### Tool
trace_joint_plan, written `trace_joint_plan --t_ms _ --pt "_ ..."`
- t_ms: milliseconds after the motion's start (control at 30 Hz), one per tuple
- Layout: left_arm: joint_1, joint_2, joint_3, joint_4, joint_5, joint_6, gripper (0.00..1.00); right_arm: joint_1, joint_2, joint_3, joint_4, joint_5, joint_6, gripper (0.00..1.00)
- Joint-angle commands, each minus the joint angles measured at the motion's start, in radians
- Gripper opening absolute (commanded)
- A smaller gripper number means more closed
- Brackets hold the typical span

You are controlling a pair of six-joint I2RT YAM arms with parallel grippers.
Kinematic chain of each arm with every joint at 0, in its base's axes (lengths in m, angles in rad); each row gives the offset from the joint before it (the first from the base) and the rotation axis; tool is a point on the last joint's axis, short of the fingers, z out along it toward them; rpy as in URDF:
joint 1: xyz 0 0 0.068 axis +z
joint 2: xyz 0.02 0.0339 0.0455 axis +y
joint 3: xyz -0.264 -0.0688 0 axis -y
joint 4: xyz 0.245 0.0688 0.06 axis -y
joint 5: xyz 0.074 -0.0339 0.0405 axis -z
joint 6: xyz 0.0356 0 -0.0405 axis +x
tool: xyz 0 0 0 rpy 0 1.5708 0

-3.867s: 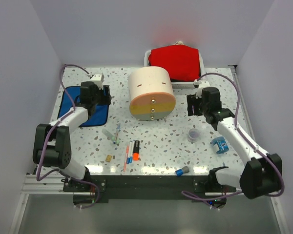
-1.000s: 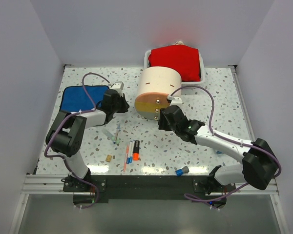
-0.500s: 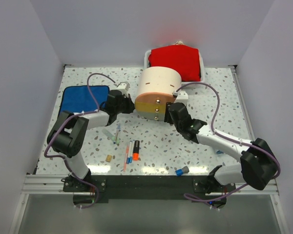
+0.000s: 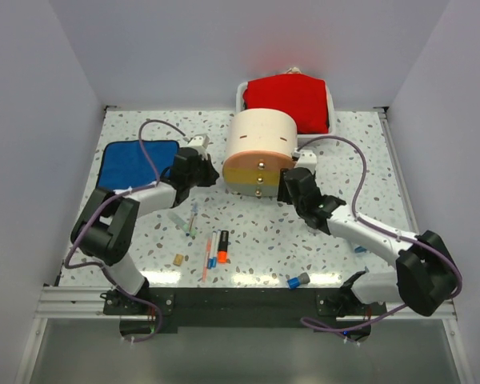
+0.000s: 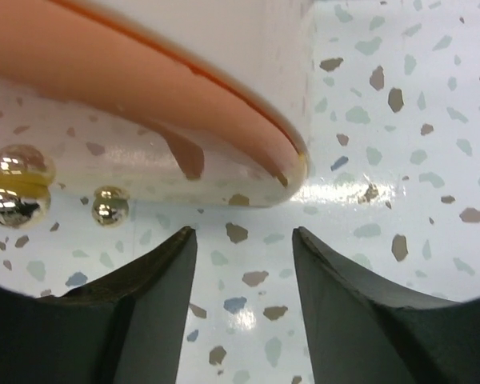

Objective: Sort the stationery into containers
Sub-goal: Move the storage box to the center of the board.

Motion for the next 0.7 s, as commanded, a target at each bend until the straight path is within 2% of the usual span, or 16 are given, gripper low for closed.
trace_joint_plan --t_ms 0,33,67,100,133,300,467,533,667 --pt "-0.002 -0.15 -0.025 -0.155 -0.141 -0.026 0.21 0.0 -0.078 0.052 -0.154 -0.035 0.042 0.63" --pt "-0.002 -0.167 -0.033 -0.189 -0.15 -0.02 0.4 0.002 -0.089 0.054 -0.183 -0.041 0.04 0.64" --pt "-0.002 -0.184 -0.04 -0.23 -0.158 -0.012 0.46 0.008 -0.094 0.055 -0.194 -0.042 0.046 0.64" --pt "-0.002 -0.222 -0.048 -0.243 -0.172 -0.003 0.58 0.011 -0.097 0.055 -0.198 -0.047 0.075 0.64" --pt "-0.002 -0.246 -0.066 -0.254 -0.183 0.014 0.61 0.012 -0.097 0.051 -0.183 -0.055 0.095 0.63" --pt "0.019 -0.453 -0.157 -0.222 -0.267 0.089 0.71 0.077 -0.059 -0.037 0.01 -0.085 0.108 0.61" --pt "0.151 -0.643 -0.278 -0.206 -0.316 0.154 0.73 0.103 -0.005 -0.061 0.016 -0.105 0.135 0.58" --pt "0.191 -0.673 -0.292 -0.211 -0.334 0.181 0.74 0.109 0.012 -0.069 0.027 -0.087 0.152 0.57" --pt "0.222 -0.771 -0.309 -0.179 -0.351 0.25 0.75 0.132 0.017 -0.063 0.053 -0.061 0.126 0.53"
